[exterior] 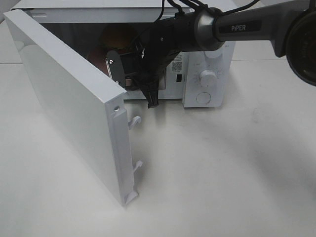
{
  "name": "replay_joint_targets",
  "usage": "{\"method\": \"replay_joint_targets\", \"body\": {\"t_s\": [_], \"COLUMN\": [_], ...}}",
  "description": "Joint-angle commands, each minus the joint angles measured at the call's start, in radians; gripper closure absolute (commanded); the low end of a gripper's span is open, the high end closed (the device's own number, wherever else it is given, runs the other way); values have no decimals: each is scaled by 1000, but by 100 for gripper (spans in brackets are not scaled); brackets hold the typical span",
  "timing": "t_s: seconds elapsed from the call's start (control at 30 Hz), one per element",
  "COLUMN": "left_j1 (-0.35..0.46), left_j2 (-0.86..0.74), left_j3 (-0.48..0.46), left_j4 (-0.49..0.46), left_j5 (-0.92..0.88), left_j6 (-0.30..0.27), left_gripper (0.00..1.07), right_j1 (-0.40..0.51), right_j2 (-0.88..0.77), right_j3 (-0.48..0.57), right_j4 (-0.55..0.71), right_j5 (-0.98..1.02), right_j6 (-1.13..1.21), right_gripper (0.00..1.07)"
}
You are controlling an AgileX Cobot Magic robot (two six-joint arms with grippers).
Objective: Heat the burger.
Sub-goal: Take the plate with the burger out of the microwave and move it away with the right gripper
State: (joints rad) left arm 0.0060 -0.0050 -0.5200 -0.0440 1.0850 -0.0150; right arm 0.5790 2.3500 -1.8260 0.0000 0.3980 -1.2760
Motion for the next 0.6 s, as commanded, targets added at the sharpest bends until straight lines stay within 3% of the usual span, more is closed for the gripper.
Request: {"method": "replay_joint_targets", "body": {"t_s": [0.03,0.43,0.6], "left_j1": [1,1,1], "left_j2": [-15,-15,-15], "left_j3": [3,3,3], "left_j4": [-4,-4,-4], "left_j5": [-14,-14,-14], "left_j6": [0,0,0], "left_gripper": [7,7,7], "right_j1": [0,3,4], "right_j2": [-10,-82,-136], "right_j3": [-5,7,83], "right_j4": [6,54,84], "right_j5": [40,131,107], "right_j6": [4,-108,-193], "right_gripper": [107,107,107]}}
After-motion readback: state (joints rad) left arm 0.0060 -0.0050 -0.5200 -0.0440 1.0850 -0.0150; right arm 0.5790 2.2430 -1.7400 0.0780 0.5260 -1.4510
